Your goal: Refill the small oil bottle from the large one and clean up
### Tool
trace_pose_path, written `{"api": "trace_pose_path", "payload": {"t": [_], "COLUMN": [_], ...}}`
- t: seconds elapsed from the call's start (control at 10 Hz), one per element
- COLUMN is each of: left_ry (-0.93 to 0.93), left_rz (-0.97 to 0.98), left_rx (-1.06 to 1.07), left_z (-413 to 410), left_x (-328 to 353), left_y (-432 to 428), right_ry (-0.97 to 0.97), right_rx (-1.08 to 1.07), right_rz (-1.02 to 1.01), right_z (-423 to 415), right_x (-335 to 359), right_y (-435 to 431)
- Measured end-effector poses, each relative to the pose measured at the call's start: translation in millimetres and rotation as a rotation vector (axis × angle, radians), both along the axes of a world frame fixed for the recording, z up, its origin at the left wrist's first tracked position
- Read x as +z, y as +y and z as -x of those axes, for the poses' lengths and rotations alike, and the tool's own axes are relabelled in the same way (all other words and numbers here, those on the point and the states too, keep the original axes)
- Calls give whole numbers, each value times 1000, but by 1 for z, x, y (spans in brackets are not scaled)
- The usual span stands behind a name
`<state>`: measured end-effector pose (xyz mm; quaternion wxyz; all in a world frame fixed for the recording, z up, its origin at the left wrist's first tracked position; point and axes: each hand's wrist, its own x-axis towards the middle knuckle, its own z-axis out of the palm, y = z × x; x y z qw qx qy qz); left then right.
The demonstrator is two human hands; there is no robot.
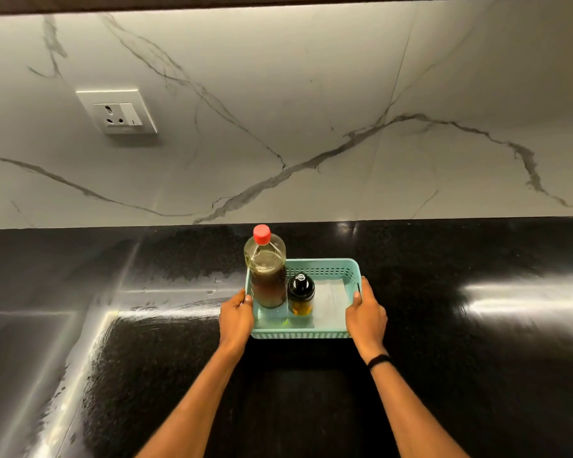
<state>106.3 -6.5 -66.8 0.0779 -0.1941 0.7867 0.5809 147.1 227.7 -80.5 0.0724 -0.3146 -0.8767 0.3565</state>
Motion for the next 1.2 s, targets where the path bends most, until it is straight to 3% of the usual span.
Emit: {"api": "trace_pose_path", "payload": {"t": [0.4,0.8,0.9,1.0,1.2], "left_ry": [-18,-19,-11,15,381], "left_rz": [-41,0,86,353,734], "left_rx": [66,78,6,-114,-88], "left_z": [114,151,150,142,112], "left_x": [6,8,8,10,33], "left_y": [14,17,16,13,8], "right_ry": [-5,-28,-33,-62,78], "right_rx": [40,37,48,59,119], "right_rz": [27,7,22,24,-183], "right_z": [115,149,149,145,131], "right_x": [9,11,9,15,14], "right_y": [11,10,12,10,3]}}
